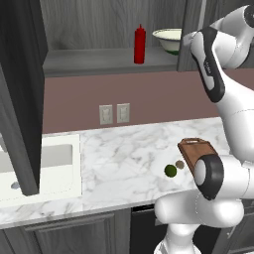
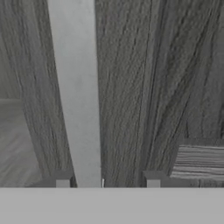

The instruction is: Open the cabinet. Place the bowl and condiment on the counter. Then place the lime and garlic on the cutting board.

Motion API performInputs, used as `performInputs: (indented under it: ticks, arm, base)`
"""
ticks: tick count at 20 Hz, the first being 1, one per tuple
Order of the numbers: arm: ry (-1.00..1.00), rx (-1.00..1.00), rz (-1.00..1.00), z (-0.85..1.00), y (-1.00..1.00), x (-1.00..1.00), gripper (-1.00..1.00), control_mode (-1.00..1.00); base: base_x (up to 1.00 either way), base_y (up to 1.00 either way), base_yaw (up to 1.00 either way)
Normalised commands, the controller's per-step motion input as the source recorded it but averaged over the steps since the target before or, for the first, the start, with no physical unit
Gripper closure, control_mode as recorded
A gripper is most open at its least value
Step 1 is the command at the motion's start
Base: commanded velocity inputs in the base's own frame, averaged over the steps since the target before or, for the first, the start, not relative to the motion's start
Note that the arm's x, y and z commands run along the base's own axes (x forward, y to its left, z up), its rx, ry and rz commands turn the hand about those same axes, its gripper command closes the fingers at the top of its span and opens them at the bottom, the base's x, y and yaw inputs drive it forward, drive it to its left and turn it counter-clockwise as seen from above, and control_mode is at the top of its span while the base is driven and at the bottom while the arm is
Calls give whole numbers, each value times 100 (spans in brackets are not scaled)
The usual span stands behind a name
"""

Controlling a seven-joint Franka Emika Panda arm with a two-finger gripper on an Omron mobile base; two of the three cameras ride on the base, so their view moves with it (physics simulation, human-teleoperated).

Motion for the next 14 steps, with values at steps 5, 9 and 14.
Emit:
performInputs:
  ticks: [5, 9, 14]
  arm:
    - [0, 0, -2, 0, 34, 6, 100, -100]
    - [0, -1, -3, 0, 38, 14, 100, -100]
    - [0, 0, -1, 0, 23, 22, 100, -100]
  base:
    - [0, 0, 0]
    - [0, 0, 0]
    - [0, 0, 0]
